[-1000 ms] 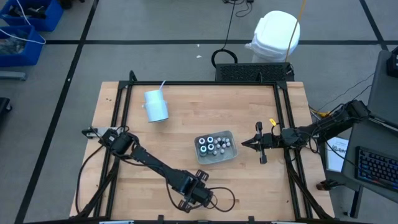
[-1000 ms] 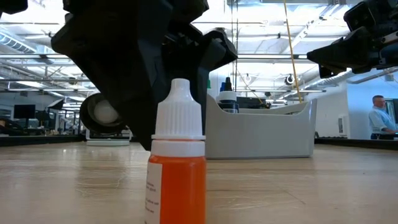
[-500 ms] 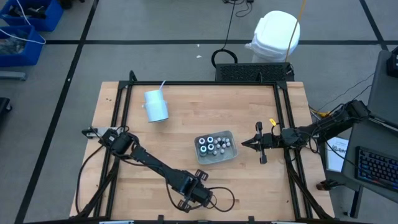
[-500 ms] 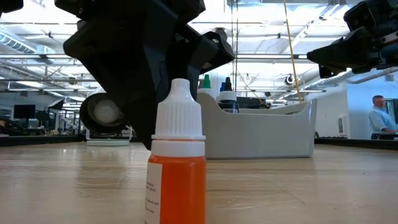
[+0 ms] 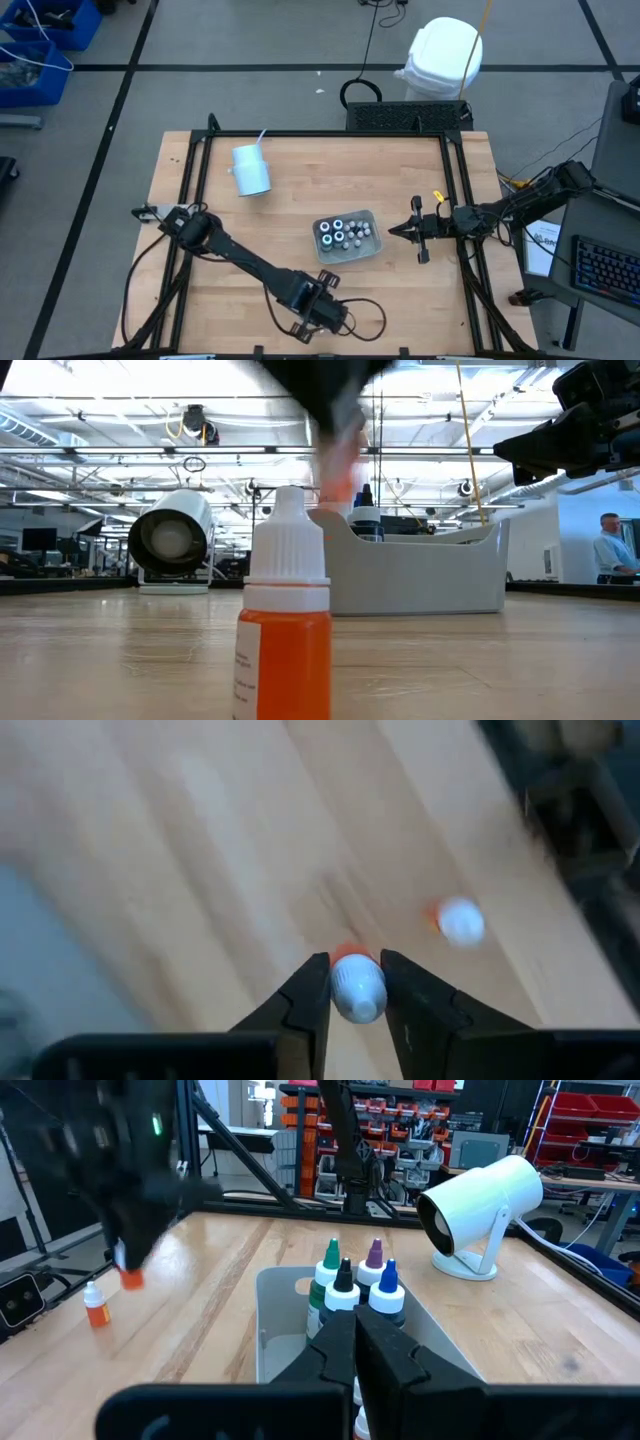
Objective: Pick & Place food coloring
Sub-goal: Put the top small orange food coloring bottle into the bin
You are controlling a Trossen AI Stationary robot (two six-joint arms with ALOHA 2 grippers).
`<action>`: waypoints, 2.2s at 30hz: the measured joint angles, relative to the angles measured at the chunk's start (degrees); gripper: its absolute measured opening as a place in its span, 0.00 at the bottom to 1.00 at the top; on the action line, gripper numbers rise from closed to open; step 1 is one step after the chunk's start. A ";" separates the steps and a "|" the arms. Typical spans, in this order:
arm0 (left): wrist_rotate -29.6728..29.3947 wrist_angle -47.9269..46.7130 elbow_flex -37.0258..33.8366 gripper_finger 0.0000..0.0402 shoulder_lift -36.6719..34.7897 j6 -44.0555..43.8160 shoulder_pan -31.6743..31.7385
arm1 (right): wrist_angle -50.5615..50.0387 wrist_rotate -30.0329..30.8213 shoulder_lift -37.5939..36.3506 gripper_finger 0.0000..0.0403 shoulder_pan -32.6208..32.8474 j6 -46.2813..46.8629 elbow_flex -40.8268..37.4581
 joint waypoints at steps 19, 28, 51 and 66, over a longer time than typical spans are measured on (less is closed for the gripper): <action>-11.24 -2.32 19.58 0.23 -0.02 18.00 14.66 | 0.02 -0.11 0.00 0.00 0.00 1.03 -0.01; -3.09 0.37 15.00 0.23 0.38 18.48 25.31 | -0.58 -0.15 0.09 0.00 0.01 3.09 -0.02; 2.44 10.68 -0.32 0.23 1.22 18.04 22.81 | 3.27 2.90 0.09 0.00 -0.15 -9.60 -0.01; 2.65 11.17 -4.31 0.23 1.16 16.62 22.92 | 3.19 2.83 0.09 0.00 -0.15 -6.86 -0.02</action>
